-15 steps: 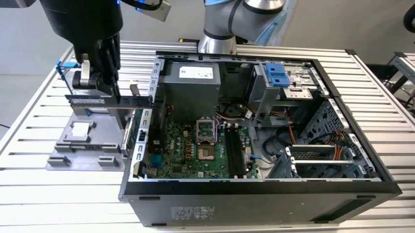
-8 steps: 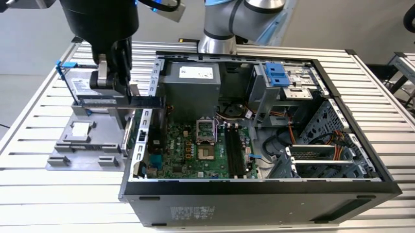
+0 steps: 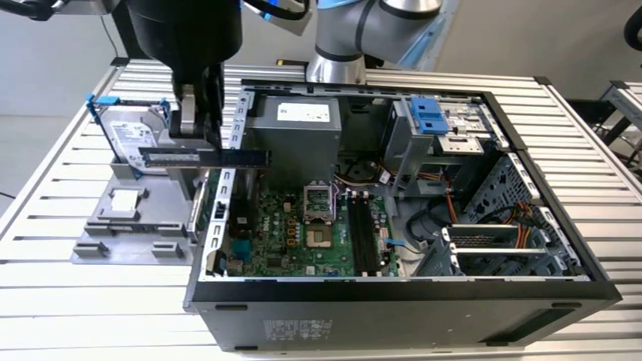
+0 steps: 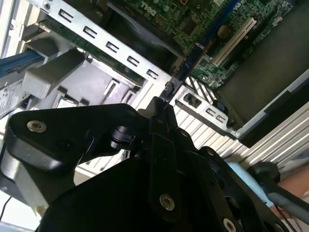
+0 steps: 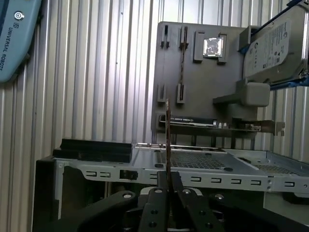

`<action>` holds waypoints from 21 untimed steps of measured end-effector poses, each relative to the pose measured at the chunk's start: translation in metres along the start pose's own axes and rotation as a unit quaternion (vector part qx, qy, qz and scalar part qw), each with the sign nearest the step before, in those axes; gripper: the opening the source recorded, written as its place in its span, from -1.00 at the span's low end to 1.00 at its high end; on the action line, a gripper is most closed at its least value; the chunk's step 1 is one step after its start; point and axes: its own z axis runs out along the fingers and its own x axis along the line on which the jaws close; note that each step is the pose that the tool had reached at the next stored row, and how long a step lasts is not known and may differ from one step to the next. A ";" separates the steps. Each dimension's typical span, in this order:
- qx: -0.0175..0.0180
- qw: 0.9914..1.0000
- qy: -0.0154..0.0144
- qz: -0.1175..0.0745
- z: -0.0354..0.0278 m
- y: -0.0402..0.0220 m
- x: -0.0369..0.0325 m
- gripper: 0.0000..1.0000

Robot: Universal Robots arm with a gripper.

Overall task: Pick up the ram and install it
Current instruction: 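Pick up the ram and move it above insertion slot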

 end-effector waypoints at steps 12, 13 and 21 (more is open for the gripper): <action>-0.009 1.000 0.000 -0.006 -0.0022 -0.0385 0.0015 -1.00; -0.010 1.000 0.000 -0.006 -0.0024 -0.0417 0.0016 -1.00; -0.014 1.000 0.000 -0.010 -0.0039 -0.0689 0.0027 -1.00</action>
